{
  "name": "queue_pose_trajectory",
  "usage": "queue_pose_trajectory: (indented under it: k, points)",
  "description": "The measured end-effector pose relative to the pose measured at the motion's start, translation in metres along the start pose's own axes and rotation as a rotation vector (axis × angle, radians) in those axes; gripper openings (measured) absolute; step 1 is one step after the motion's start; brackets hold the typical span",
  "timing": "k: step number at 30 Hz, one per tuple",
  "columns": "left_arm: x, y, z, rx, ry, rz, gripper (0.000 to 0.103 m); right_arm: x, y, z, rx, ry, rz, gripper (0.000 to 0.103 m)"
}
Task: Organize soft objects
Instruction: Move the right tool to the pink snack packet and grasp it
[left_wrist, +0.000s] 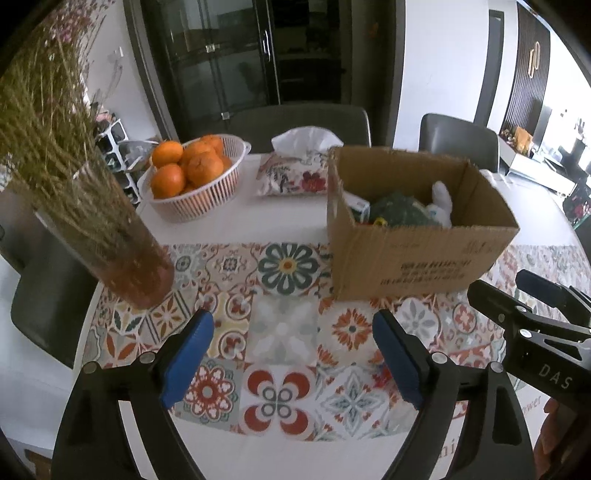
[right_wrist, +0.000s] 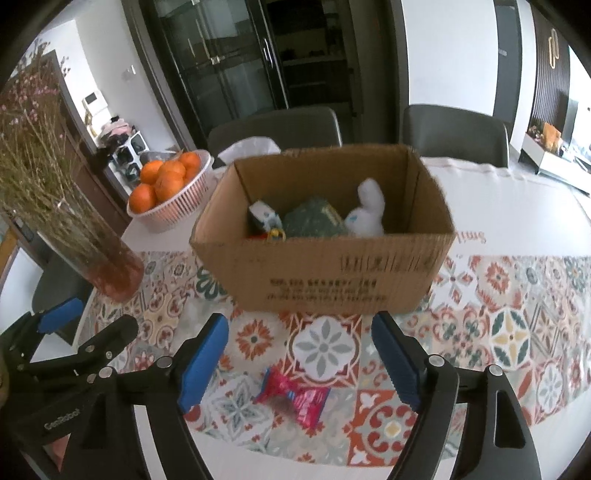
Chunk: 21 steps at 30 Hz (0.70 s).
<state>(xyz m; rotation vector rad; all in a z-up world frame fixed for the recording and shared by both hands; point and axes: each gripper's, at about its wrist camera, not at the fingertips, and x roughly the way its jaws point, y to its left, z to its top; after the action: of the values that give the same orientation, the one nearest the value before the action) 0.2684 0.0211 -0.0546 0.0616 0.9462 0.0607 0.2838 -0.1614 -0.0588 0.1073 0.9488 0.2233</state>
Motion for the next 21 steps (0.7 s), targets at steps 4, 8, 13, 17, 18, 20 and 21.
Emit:
queue_pose_trajectory:
  k: [4, 8, 13, 17, 18, 20, 21]
  points:
    - [0.004, 0.006, -0.015, -0.005, 0.024, 0.002, 0.088, 0.007, 0.005, -0.013, 0.002, 0.028, 0.000, 0.081]
    - [0.010, 0.012, -0.029, -0.017, 0.051, 0.001, 0.088, 0.013, 0.009, -0.022, 0.001, 0.052, -0.004, 0.081]
    - [0.018, 0.019, -0.044, -0.037, 0.084, 0.000, 0.088, 0.022, 0.014, -0.034, -0.009, 0.077, -0.001, 0.081]
    - [0.024, 0.022, -0.055, -0.058, 0.109, 0.000, 0.089, 0.030, 0.015, -0.041, -0.012, 0.100, 0.008, 0.081]
    - [0.025, 0.022, -0.057, -0.062, 0.113, 0.001, 0.089, 0.033, 0.014, -0.043, -0.011, 0.108, 0.012, 0.081]
    - [0.030, 0.022, -0.063, -0.072, 0.129, 0.001, 0.089, 0.039, 0.013, -0.047, -0.006, 0.123, 0.014, 0.081]
    - [0.031, 0.023, -0.066, -0.075, 0.137, 0.004, 0.089, 0.042, 0.011, -0.049, -0.003, 0.129, 0.016, 0.081]
